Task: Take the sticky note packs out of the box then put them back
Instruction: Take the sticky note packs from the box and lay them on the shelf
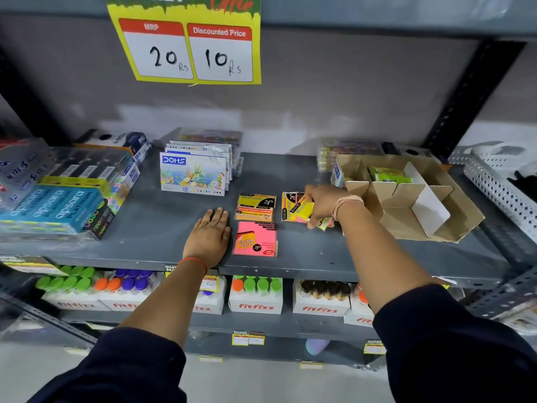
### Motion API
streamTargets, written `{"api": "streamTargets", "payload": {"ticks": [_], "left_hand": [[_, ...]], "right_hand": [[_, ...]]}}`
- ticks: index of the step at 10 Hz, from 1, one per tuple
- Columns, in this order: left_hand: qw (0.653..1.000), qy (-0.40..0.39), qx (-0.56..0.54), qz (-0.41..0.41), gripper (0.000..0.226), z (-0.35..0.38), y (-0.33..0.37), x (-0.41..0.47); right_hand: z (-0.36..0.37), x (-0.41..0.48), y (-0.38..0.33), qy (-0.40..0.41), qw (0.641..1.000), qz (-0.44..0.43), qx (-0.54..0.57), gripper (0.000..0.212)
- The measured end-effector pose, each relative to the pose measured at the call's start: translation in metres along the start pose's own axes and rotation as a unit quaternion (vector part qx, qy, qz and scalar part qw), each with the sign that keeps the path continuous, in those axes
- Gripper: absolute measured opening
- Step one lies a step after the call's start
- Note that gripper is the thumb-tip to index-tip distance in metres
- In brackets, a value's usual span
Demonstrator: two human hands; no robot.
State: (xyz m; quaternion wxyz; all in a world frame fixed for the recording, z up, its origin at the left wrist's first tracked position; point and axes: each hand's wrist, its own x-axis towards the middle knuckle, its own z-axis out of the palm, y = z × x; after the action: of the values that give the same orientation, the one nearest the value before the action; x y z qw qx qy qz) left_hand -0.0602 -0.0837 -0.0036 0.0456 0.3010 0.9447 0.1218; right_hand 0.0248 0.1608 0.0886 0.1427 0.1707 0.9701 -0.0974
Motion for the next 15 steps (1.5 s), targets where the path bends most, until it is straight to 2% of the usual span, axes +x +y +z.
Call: {"api": "streamTargets", "payload": {"ticks": [1,2,3,4,5,6,7,8,9,10,11,12,13,15], "left_hand": [[1.0,0.003,0.0,0.001,0.049,0.0,0.0,0.0],[1.0,0.002,0.001,0.0,0.049,0.0,0.0,-0.001],[1.0,0.002,-0.002,-0.002,0.049,0.0,0.0,-0.001],[1.0,0.0,-0.006,-0.002,0.049,-0.001,0.0,0.0],[1.0,-0.004,-0.002,-0.004,0.049,-0.002,0.002,-0.001],[1.0,-0.011,0.009,-0.007,0.049,-0.002,0.003,-0.001],[1.0,-0.013,0.013,-0.008,0.05,-0.002,0.003,-0.001],[1.0,-0.013,0.014,-0.008,0.05,-0.003,0.004,-0.001],[1.0,-0.015,0.017,-0.008,0.05,-0.002,0.004,-0.002],[1.0,-0.007,0.007,-0.005,0.049,-0.002,0.003,-0.002],[1.0,-0.007,0.004,-0.004,0.049,-0.002,0.003,-0.002],[1.0,-0.005,0.008,-0.003,0.049,-0.002,0.003,-0.001],[1.0,-0.005,0.007,-0.003,0.049,-0.002,0.002,-0.001],[1.0,-0.006,0.007,-0.002,0.049,-0.003,0.002,-0.002]], "right_hand": [[-0.009,0.001,0.003,0.047,0.978,-0.029,0.201,0.045],[-0.021,-0.007,0.001,0.02,0.901,-0.051,0.431,0.033],[-0.027,-0.021,-0.006,-0.076,0.942,-0.023,0.326,0.037],[-0.017,-0.033,-0.018,-0.15,0.974,0.024,0.169,0.043],[0.005,-0.039,-0.029,-0.137,0.979,0.06,0.141,0.06],[0.022,-0.041,-0.034,-0.067,0.992,0.07,0.079,0.069],[0.03,-0.038,-0.035,-0.026,0.996,0.066,0.06,0.067],[0.033,-0.038,-0.036,-0.019,0.998,0.056,0.015,0.065],[0.028,-0.04,-0.033,-0.021,0.999,0.04,-0.011,0.055],[0.002,-0.031,-0.024,0.041,0.999,0.022,-0.007,0.044],[-0.022,-0.014,-0.012,0.026,0.999,-0.012,-0.022,0.07],[-0.02,0.002,-0.003,-0.043,0.994,-0.018,-0.094,0.079],[-0.009,0.012,0.005,-0.055,0.992,-0.025,-0.113,0.065],[-0.008,0.017,0.01,-0.045,0.998,-0.023,-0.023,0.07]]}}
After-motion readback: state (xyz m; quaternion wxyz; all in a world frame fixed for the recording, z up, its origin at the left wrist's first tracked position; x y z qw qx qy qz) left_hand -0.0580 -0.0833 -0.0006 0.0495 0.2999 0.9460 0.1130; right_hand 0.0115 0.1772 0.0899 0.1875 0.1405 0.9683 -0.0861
